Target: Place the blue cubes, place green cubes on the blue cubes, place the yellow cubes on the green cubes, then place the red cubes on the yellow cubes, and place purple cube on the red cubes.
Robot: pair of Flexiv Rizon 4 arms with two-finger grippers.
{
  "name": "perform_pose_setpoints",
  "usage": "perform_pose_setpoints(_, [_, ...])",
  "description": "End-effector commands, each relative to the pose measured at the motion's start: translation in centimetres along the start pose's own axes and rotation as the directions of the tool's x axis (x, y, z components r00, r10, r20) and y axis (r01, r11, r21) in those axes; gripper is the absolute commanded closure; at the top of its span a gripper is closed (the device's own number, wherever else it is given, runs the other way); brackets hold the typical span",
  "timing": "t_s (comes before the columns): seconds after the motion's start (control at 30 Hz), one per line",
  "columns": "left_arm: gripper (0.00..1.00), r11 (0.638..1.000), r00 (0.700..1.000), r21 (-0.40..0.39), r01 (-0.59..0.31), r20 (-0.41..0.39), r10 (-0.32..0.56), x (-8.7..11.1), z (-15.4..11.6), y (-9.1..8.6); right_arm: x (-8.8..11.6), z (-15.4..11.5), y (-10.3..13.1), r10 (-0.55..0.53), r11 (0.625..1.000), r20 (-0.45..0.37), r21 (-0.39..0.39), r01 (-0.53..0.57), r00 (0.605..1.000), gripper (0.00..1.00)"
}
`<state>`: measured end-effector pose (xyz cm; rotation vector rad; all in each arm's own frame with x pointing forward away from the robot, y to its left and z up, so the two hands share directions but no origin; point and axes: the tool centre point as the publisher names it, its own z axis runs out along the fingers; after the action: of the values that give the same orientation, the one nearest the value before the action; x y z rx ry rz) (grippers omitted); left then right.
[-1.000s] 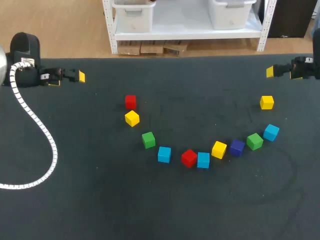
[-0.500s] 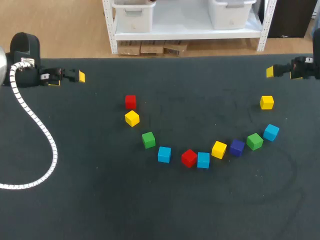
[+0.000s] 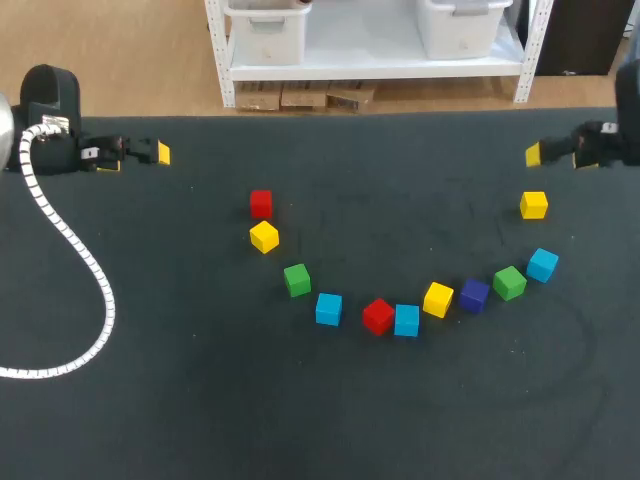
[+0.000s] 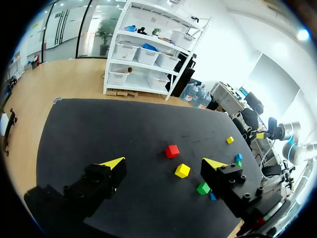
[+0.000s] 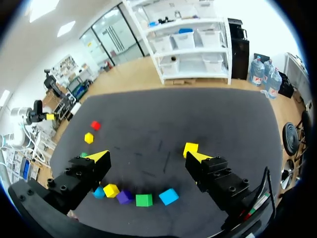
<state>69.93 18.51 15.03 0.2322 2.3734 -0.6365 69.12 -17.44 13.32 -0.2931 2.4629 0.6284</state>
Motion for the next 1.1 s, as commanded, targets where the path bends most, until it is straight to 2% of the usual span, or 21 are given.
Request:
perform_pose_setpoints(0.03, [0.0,1.0,1.0,0.0,0.0,0.0,0.0,0.0,0.0,0.0,0.3,0.7,0.6,-0.009,0.999,-0.064,0.047,0.012,0.998,0.0])
perform_pose_setpoints(0.13, [0.0,1.0,1.0,0.0,0.0,0.0,0.0,0.0,0.0,0.0,1.6,1.1,0.2,-0.017,0.998,-0.122,0.063,0.025,0.992,0.0])
perform_pose_setpoints(0.3, [0.0,1.0,1.0,0.0,0.0,0.0,0.0,0.0,0.0,0.0,4.4,1.4,-0.7,-0.096,0.985,-0.255,0.112,0.128,0.962,0.0])
perform_pose_setpoints(0.5, [0.0,1.0,1.0,0.0,0.0,0.0,0.0,0.0,0.0,0.0,7.5,1.3,-2.0,-0.209,0.958,-0.386,0.103,0.267,0.899,0.0])
perform_pose_setpoints(0.67, [0.0,1.0,1.0,0.0,0.0,0.0,0.0,0.0,0.0,0.0,8.7,1.6,-3.1,-0.282,0.923,-0.449,0.114,0.367,0.848,0.0])
perform_pose_setpoints(0.73, [0.0,1.0,1.0,0.0,0.0,0.0,0.0,0.0,0.0,0.0,8.8,1.9,-3.6,-0.3,0.923,-0.453,0.086,0.376,0.84,0.0])
perform_pose_setpoints(0.77, [0.0,1.0,1.0,0.0,0.0,0.0,0.0,0.0,0.0,0.0,8.8,2.1,-3.8,-0.318,0.919,-0.456,0.066,0.388,0.831,0.14])
perform_pose_setpoints(0.8, [0.0,1.0,1.0,0.0,0.0,0.0,0.0,0.0,0.0,0.0,9.0,2.4,-3.9,-0.337,0.919,-0.468,0.027,0.394,0.817,0.09])
perform_pose_setpoints(0.83, [0.0,1.0,1.0,0.0,0.0,0.0,0.0,0.0,0.0,0.0,9.2,2.6,-3.9,-0.368,0.912,-0.477,-0.019,0.409,0.798,0.0])
perform_pose_setpoints(0.9, [0.0,1.0,1.0,0.0,0.0,0.0,0.0,0.0,0.0,0.0,9.7,3.1,-4.2,-0.426,0.893,-0.497,-0.096,0.44,0.756,0.0])
perform_pose_setpoints(1.03, [0.0,1.0,1.0,0.0,0.0,0.0,0.0,0.0,0.0,0.0,10.1,3.6,-4.9,-0.469,0.879,-0.507,-0.188,0.438,0.723,0.0])
perform_pose_setpoints(1.1, [0.0,1.0,1.0,0.0,0.0,0.0,0.0,0.0,0.0,0.0,10.6,3.8,-4.8,-0.508,0.857,-0.515,-0.223,0.465,0.691,0.0])
